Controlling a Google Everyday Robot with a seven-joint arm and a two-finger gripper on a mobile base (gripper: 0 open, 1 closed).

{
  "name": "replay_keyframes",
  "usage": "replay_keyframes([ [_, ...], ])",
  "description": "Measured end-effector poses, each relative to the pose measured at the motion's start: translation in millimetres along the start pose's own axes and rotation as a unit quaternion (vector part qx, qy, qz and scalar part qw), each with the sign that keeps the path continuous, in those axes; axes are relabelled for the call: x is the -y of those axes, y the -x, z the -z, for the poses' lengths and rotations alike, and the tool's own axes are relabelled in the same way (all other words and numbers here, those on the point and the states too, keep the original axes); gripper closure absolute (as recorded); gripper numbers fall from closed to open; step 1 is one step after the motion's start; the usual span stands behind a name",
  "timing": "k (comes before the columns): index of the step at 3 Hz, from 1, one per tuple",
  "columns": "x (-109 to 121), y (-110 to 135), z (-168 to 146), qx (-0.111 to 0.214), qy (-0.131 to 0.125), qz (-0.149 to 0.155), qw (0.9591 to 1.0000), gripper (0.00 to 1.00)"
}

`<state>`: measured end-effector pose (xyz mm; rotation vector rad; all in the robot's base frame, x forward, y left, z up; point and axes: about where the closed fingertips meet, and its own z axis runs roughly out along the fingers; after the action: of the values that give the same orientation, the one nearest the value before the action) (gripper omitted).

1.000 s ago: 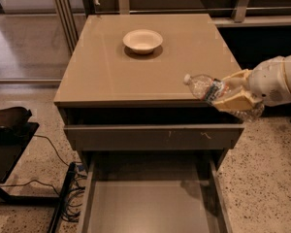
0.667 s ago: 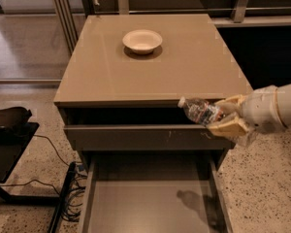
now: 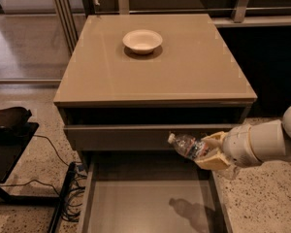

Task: Place water bottle into middle drawer

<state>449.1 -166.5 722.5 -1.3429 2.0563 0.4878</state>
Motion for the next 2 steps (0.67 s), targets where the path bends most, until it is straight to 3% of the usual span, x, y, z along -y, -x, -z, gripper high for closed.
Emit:
replay_keyframes([
  [1, 0, 1, 0, 0.0, 0.0, 0.0, 1.0, 1.0],
  [2, -20, -21, -40, -0.009, 0.032, -0.016, 0.9993, 1.0],
])
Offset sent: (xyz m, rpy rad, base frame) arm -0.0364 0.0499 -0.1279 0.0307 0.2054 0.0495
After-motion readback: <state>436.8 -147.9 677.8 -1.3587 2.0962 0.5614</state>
